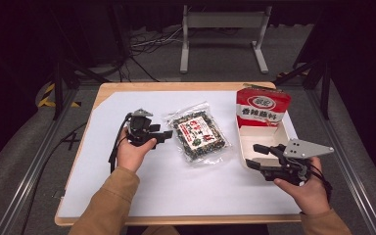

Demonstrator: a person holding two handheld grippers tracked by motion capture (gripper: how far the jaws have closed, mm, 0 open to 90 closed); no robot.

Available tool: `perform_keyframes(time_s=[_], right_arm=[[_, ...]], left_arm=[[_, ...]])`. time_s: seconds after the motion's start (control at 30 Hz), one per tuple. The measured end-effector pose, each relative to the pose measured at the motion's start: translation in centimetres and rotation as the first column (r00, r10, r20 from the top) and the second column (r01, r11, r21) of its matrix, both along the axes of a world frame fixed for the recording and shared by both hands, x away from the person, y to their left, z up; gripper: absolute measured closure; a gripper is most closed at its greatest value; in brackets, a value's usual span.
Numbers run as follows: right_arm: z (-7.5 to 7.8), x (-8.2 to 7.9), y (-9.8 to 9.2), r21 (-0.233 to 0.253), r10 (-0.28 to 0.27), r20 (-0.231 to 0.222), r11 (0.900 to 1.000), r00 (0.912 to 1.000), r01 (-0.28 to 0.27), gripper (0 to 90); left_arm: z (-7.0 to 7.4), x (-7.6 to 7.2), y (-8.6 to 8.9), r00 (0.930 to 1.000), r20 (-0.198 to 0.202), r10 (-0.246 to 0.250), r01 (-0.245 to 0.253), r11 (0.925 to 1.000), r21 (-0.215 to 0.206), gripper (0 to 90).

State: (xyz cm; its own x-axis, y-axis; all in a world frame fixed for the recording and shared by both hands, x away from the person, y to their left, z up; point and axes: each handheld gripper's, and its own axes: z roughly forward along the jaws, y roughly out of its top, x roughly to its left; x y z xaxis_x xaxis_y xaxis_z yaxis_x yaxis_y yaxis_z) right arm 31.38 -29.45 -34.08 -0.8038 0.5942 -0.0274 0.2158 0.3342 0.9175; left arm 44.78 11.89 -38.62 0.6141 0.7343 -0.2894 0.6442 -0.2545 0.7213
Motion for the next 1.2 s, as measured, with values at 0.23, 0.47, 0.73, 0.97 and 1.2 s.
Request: perform_keyframes(time_s=[0.23,0.47,0.73,0.97,1.2], right_arm=[[0.3,-0.2,0.0,0.003,0.005,0.017,1.0,0.9998,-0.005,43.0],[0.4,-0.1,0.0,0.007,0.009,0.03,1.0,0.9995,-0.009,41.3],[0.4,0.1,0.0,0.014,0.022,0.035,1.0,0.9992,-0.023,40.7],[0.7,-0.2,-0.3,0.037,0.02,0.042,0.999,0.9989,-0.022,40.0],[0.7,-0.5,-0.8,0.046,-0.021,0.08,0.999,0.9966,0.018,40.2]], left_arm=[[-1.4,1.1,-1.1,0.9969,-0.07,0.037,-0.033,0.9981,0.052,30.7],[-2.9,1.9,-2.5,0.9906,-0.134,0.024,-0.013,0.9962,0.086,30.9],[-3.9,2.6,-3.2,0.9704,-0.236,0.053,-0.038,0.9971,0.066,27.4],[-4.5,2.9,-4.2,0.9565,-0.287,0.055,-0.045,0.9982,0.039,33.5],[-4.7,3.2,-5.0,0.9594,-0.272,0.074,-0.073,0.9972,0.017,36.0]])
